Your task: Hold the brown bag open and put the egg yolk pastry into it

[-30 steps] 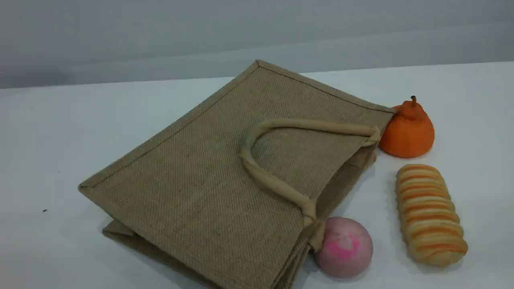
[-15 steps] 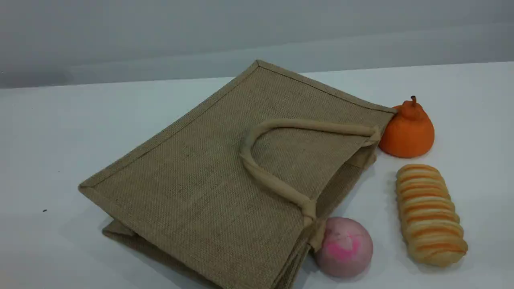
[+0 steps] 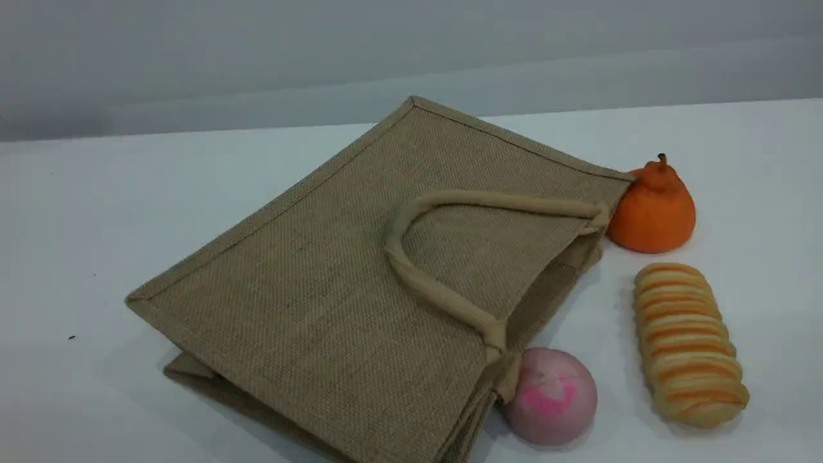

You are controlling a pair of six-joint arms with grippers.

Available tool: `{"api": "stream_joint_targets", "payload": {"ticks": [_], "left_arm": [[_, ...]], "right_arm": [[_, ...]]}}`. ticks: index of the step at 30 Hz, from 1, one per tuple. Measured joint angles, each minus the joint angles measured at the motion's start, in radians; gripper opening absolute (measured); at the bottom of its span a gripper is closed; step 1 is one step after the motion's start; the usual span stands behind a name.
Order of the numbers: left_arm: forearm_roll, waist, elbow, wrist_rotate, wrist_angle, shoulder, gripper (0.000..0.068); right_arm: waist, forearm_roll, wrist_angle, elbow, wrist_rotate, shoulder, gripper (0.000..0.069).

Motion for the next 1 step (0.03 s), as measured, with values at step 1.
{"api": "stream_joint_targets", "payload": {"ticks": [1], "left_arm": [[0.0,0.0,0.0,0.0,0.0,0.0,0.0559]], "right_arm": [[0.0,0.0,0.0,0.0,0.0,0.0,0.0518]]}}
